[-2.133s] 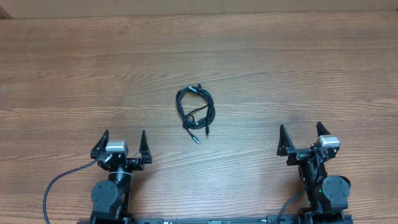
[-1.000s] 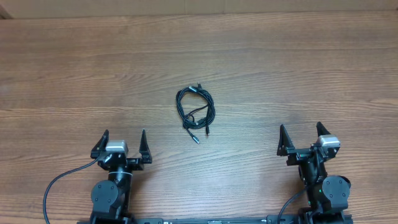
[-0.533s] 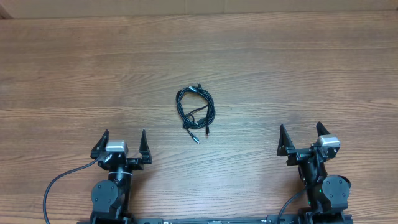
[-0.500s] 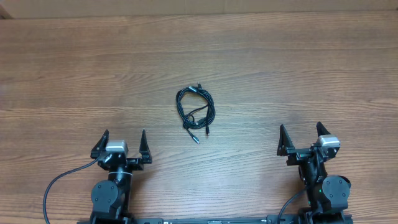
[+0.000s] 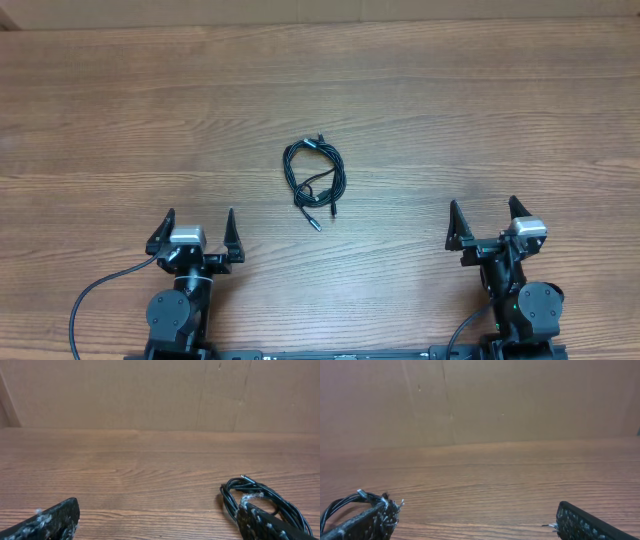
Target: Untangle cables
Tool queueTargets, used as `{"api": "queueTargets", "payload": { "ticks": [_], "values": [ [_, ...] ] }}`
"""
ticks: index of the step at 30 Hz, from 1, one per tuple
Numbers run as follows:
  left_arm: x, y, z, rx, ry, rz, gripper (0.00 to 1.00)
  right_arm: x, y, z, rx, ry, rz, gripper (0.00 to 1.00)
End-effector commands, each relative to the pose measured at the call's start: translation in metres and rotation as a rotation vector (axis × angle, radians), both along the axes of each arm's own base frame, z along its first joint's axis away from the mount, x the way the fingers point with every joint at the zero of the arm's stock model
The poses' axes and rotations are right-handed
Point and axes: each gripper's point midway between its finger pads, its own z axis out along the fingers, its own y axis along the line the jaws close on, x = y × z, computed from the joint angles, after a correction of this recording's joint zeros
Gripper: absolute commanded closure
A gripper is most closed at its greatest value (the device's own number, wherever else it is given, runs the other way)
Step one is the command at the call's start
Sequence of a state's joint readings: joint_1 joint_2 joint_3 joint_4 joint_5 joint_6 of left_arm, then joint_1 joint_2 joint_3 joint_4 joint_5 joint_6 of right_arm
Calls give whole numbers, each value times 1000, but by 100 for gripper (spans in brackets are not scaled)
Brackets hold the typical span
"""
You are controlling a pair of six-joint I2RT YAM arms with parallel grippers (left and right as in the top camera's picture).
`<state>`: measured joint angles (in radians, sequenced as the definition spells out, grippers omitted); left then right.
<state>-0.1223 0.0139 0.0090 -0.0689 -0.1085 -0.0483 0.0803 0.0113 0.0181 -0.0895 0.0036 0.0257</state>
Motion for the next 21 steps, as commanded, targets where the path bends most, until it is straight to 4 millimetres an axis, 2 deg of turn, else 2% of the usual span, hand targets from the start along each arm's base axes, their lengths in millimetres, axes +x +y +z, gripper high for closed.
{"api": "queueTargets", "payload": {
  "ticks": [1, 17, 21],
  "values": [
    [0, 2, 0, 19, -4, 7, 0, 0, 2, -2, 0, -3, 9, 0],
    [0, 2, 0, 19, -6, 8, 0, 0, 2, -2, 0, -3, 9, 0],
    [0, 7, 1, 36, -10, 38, 0, 0, 2, -2, 0, -3, 9, 0]
  ]
}}
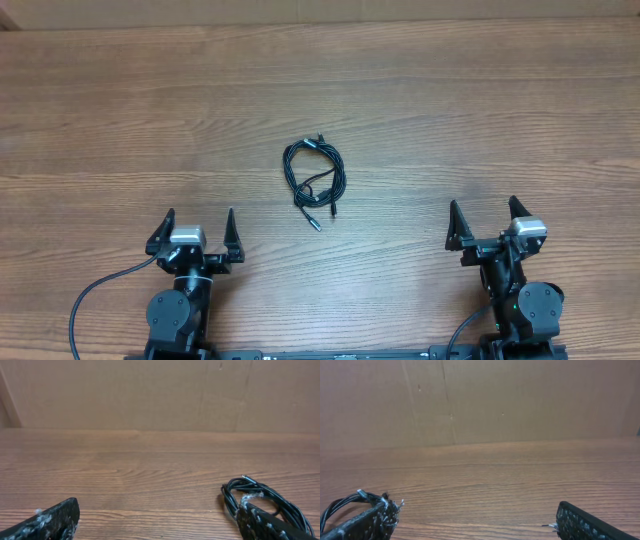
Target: Untangle cables
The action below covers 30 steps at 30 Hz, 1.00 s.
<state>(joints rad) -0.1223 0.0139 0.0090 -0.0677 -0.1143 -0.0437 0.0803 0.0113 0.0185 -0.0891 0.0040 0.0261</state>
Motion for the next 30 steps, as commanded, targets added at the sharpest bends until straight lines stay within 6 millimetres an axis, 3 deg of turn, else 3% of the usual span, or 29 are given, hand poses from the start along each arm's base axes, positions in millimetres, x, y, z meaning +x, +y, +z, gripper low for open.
{"api": "queueTargets", "payload": {
  "ticks": [1, 7, 15, 19, 24, 30],
  "values": [
    [0, 7, 1, 31, -9, 34, 0, 0, 2, -2, 0, -3, 9, 0],
    [0, 5, 5, 14, -21, 26, 0, 0, 2, -2, 0, -3, 9, 0],
    [-14, -8, 51, -49, -40, -55, 0, 0, 2, -2, 0, -3, 9, 0],
    [-27, -9, 87, -43, -58, -73, 1, 0, 2, -2, 0, -3, 10, 0],
    [-39, -26, 149, -17, -108, -182, 0, 0, 2, -2, -1, -3, 9, 0],
    [-40, -45, 205, 58, -16, -295, 0, 0, 2, -2, -1, -3, 9, 0]
  ]
}}
